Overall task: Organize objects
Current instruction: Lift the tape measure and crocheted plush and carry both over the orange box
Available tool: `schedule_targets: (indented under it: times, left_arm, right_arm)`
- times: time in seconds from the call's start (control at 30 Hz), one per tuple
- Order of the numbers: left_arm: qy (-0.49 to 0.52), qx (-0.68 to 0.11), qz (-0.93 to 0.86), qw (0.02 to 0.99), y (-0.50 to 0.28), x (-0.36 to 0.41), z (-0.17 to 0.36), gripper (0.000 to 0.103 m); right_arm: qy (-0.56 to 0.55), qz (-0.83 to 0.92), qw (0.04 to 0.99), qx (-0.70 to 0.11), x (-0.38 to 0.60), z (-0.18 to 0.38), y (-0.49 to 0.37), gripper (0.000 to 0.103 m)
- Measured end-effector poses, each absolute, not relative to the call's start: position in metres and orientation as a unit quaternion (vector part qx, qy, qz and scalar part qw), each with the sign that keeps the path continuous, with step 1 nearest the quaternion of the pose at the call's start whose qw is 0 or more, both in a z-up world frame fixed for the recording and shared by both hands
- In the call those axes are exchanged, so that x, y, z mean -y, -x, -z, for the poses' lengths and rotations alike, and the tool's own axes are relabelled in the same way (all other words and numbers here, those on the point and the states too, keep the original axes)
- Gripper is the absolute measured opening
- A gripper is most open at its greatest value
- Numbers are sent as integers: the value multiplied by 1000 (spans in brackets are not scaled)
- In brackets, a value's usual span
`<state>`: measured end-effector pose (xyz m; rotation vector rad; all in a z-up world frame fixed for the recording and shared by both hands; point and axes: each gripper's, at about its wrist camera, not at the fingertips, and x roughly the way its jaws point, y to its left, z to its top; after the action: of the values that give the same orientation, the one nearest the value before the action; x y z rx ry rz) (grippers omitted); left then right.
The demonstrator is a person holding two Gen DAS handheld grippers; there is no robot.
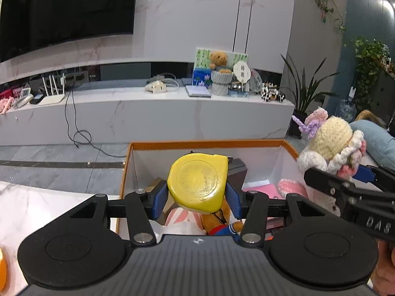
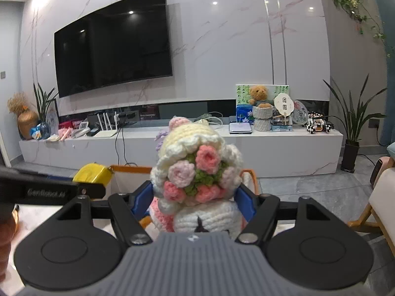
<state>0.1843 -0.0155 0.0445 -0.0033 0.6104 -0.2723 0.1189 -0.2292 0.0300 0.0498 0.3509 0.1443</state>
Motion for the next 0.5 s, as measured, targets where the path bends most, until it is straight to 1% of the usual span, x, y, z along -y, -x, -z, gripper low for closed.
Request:
schedule_targets:
  times: [0.17,0.3,0.5]
  left_arm:
    - [-9,-315,126,941,-194,21,-31,59]
    - [-15,-333,119,935,-201,23,-23,59]
    - [-30,-355,116,927,-210,23,-15,59]
  right_arm:
    - [5,-67,982,-177,220,-16,-125,72]
    - [17,-62,977,-204,222,-8,-133,72]
    - [-2,-56,970,-236,234,-1,-150,72]
